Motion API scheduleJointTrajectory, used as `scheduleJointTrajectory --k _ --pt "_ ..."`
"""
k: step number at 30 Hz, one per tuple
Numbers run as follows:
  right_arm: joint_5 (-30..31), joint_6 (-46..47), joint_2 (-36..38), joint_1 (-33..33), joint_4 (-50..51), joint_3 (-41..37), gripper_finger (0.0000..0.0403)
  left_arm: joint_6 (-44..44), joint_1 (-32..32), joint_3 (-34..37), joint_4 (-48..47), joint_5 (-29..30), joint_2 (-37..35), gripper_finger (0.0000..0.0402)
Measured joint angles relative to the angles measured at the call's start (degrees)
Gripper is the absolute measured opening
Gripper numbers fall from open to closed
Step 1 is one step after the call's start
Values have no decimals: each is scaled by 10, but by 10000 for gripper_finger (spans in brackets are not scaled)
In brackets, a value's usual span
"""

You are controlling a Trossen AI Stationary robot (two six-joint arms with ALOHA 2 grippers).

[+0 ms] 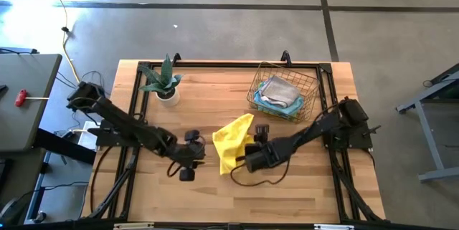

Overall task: Fold microfiber towels
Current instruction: Fold the yellow microfiber towel

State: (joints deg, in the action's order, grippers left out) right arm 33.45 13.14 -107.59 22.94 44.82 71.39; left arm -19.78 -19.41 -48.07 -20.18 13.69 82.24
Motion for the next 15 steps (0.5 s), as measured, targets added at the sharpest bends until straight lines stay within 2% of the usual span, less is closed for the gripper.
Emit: scheduleJointTrajectory --k 4,8,12,15 --pt "7 -129 12 -38 -99 -71 123 -44 -41 1 -3 57 -7 131" --pt "-31 -246 29 -84 -245 -146 114 -63 -55 1 1 84 -6 131" --pt "-44 -314 33 -129 -355 -199 113 -72 -51 1 3 115 -6 131" --pt "-39 -327 33 -148 -375 -208 113 -77 -44 1 5 127 -7 131"
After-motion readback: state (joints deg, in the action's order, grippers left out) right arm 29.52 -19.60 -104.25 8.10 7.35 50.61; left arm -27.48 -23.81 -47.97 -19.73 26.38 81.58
